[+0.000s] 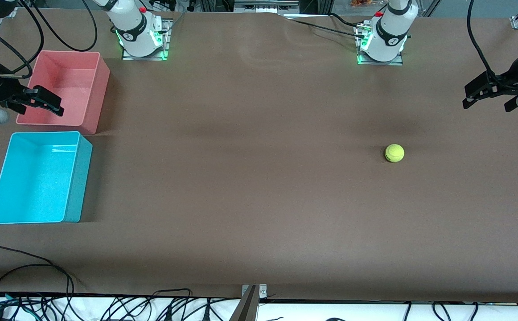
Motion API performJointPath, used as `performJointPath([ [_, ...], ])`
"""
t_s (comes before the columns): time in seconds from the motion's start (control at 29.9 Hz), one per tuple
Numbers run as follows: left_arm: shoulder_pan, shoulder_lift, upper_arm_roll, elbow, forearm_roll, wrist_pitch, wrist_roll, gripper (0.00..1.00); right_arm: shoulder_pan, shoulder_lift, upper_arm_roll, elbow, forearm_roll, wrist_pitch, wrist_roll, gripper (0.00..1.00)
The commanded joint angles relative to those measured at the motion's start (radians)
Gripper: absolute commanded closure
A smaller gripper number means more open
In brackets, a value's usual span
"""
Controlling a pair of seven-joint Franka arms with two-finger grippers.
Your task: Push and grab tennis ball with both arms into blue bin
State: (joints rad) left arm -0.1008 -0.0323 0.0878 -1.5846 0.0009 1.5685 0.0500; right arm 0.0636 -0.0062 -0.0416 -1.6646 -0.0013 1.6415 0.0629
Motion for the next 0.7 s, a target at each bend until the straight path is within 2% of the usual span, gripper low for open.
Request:
performJointPath([
  [0.0, 0.013, 0.017, -0.002, 0.034, -0.012, -0.010, 0.017, 0.00, 0.005, 0.009, 0.002, 0.029, -0.008, -0.023, 0.008, 0.00],
  [0.57, 0.026, 0.023, -0.002, 0.012, 0.001, -0.022, 0.014, 0.00, 0.005, 0.009, 0.002, 0.029, -0.008, -0.023, 0.006, 0.00],
  [0.67, 0.032, 0.049, -0.002, 0.011, 0.001, -0.024, 0.017, 0.00, 0.005, 0.009, 0.002, 0.029, -0.008, -0.023, 0.006, 0.00],
])
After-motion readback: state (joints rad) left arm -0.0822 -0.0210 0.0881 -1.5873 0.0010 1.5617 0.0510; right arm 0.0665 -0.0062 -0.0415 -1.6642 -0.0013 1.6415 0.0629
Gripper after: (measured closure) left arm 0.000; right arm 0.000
